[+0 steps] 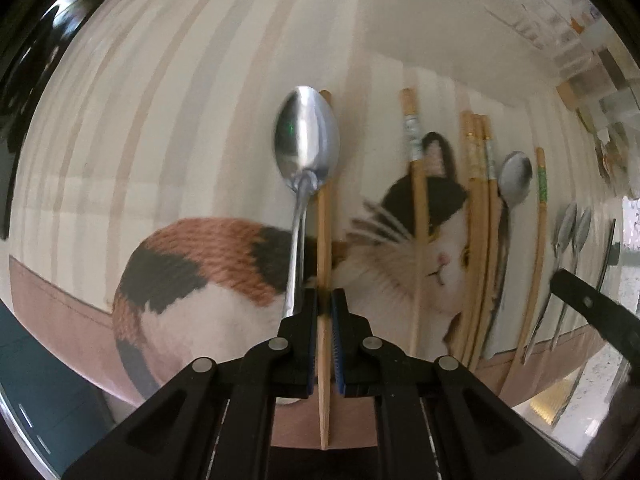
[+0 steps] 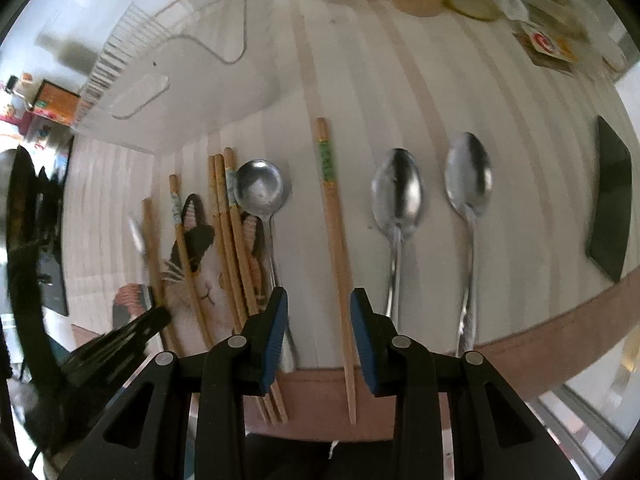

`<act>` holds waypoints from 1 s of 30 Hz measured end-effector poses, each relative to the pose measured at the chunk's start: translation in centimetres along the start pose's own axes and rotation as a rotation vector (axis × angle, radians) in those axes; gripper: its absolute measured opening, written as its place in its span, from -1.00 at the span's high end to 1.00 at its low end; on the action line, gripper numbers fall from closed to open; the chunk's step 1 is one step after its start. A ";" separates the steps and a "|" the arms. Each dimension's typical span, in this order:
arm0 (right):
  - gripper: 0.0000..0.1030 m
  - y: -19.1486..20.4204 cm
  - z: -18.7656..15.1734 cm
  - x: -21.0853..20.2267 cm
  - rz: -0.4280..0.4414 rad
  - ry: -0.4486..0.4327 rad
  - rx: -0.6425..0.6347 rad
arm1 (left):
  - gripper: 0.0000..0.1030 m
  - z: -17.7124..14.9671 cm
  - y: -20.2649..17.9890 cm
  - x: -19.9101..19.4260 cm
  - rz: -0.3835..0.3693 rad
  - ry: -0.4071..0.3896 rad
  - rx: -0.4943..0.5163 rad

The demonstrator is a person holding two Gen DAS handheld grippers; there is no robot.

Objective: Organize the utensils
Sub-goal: 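Grasp a plain chopstick with the left tool while the right tool grasps a green-banded chopstick, then carry both chopsticks into the clear basket and open both tools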

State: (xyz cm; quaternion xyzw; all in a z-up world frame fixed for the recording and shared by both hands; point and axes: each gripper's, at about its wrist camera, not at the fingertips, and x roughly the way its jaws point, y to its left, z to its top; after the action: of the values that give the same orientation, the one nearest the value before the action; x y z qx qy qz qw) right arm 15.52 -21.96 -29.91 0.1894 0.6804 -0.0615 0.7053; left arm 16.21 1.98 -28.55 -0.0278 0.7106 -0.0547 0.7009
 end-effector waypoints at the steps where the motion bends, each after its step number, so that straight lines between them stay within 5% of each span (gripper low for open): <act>1: 0.34 0.2 0.2 0.6 -0.008 0.010 -0.002 | 0.91 -0.2 0.2 -0.1 -0.007 0.000 -0.001; 4: 0.53 0.6 0.7 2.4 -0.038 0.052 -0.021 | 0.91 -0.5 0.7 -0.7 -0.009 -0.002 0.005; 6: 0.86 1.2 0.6 2.7 -0.085 0.045 -0.043 | 0.90 -0.6 1.0 -0.7 0.001 -0.002 0.018; 12: 0.87 0.7 -1.5 2.7 -0.093 0.112 -0.066 | 0.86 -0.3 0.9 -0.3 0.006 -0.009 0.023; 24: 0.86 0.0 -1.5 2.0 -0.142 0.126 -0.086 | 0.84 0.5 -1.7 0.7 0.048 -0.015 0.050; 30: 0.87 2.7 -2.6 2.6 -0.154 0.095 -0.089 | 0.92 -0.4 -3.8 0.2 0.101 -0.054 0.084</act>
State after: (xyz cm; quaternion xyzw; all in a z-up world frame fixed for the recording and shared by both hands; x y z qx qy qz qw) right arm 14.21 -18.09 -31.97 0.1076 0.7277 -0.0760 0.6731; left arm 15.67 -1.81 -28.28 0.0361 0.6889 -0.0483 0.7223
